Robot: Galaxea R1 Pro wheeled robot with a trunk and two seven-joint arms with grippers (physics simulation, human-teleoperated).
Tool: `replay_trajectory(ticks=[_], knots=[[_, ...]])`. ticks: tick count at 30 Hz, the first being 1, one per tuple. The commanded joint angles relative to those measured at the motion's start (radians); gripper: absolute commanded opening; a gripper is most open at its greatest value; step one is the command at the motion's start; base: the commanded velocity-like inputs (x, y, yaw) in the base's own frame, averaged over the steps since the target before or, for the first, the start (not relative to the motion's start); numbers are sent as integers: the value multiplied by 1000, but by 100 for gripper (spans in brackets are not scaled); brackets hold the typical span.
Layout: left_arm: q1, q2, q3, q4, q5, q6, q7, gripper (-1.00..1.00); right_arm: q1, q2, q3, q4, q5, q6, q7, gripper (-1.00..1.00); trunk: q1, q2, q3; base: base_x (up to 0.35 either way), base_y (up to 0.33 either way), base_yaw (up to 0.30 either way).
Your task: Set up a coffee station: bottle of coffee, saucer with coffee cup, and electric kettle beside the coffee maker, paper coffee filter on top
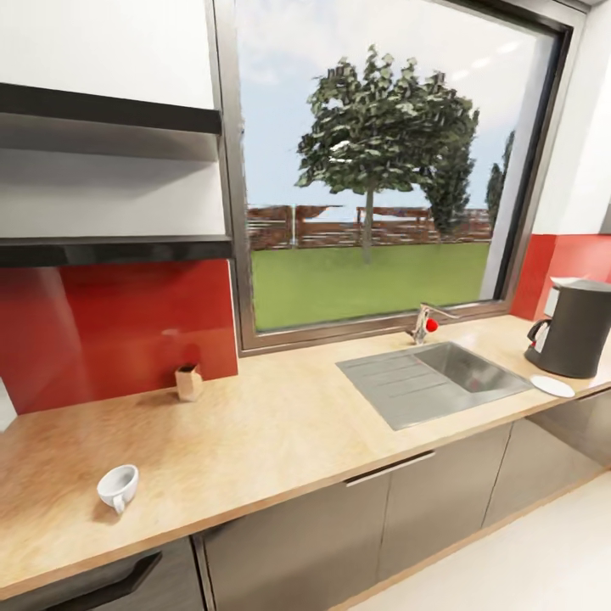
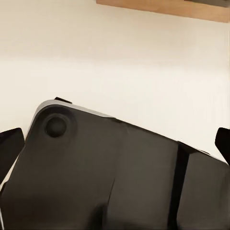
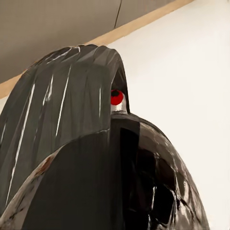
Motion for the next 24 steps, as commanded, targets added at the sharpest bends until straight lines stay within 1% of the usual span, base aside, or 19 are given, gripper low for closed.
replay_trajectory(ticks=[1, 6, 10, 13, 17, 22, 24], knots=[[1, 0, 2, -1, 9, 1, -9, 100, -1, -2, -8, 3, 7, -5, 2, -100, 1, -1, -1, 241, -259, 126], [1, -1, -1, -1, 7, 1, -9, 100, 1, -5, -8, 3, 7, -1, 2, -100, 1, -1, -1, 230, -264, 51], [1, -1, -2, -1, 5, 1, -9, 100, 7, -15, -8, 3, 7, 3, 2, -100, 1, -1, -2, 202, -277, 9], [1, -1, -3, -1, 4, 1, -9, 100, 11, -18, -8, 3, 7, 6, 2, -100, 1, -1, -2, 191, -283, 2], [1, -1, -4, -1, 3, 0, -9, 100, 18, -22, -8, 3, 9, -6, 2, -100, 1, -1, -2, 185, -288, 0], [1, -1, -5, -1, 1, 0, -9, 100, 19, -21, -8, 3, 9, -5, 2, -100, 1, -1, -2, 170, -294, 0], [1, -1, -6, -1, 1, 0, -9, 100, 19, -16, -8, 3, 9, -2, 1, -100, 1, -1, -2, 124, -307, 0]])
